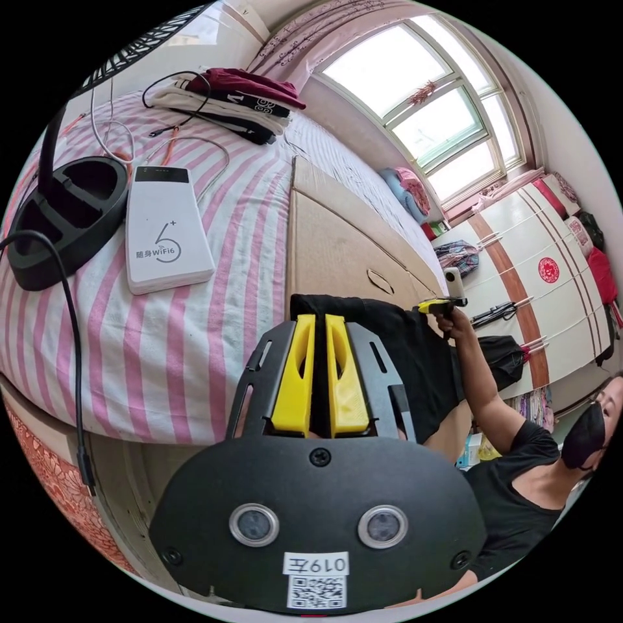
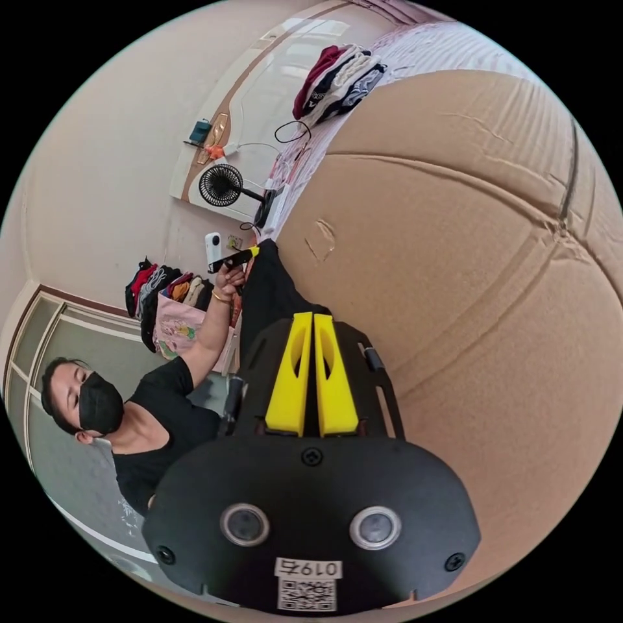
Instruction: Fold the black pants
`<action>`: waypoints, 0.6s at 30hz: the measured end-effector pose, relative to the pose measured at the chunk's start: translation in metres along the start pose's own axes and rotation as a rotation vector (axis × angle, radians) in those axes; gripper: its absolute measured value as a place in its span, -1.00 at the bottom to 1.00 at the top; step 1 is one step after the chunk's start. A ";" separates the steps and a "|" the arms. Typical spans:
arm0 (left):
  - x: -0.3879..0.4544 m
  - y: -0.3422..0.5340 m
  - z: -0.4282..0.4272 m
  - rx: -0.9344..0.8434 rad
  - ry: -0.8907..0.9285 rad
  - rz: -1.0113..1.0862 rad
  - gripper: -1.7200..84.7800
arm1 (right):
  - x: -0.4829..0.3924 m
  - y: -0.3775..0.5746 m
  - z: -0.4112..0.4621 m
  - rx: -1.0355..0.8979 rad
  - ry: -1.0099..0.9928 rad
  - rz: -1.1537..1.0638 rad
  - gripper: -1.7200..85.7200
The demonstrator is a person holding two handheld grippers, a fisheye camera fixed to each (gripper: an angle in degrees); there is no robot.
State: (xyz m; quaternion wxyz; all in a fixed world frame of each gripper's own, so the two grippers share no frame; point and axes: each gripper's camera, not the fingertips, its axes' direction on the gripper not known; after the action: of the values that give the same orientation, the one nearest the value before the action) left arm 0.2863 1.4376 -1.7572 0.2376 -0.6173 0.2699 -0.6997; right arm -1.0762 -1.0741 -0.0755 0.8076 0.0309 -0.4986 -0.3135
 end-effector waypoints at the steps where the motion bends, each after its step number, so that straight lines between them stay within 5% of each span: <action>1: 0.003 0.000 -0.003 -0.003 -0.004 0.001 -0.93 | 0.001 0.009 -0.003 0.030 -0.017 0.021 -0.98; 18: 0.111 0.023 -0.120 0.016 0.009 -0.056 -0.92 | -0.073 0.116 -0.001 0.119 0.018 -0.010 -0.91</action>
State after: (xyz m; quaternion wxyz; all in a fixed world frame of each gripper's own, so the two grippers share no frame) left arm 0.1534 1.3567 -1.7014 0.2218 -0.6195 0.2478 -0.7110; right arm -1.0429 -0.9427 -0.0910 0.8071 0.0839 -0.5090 -0.2870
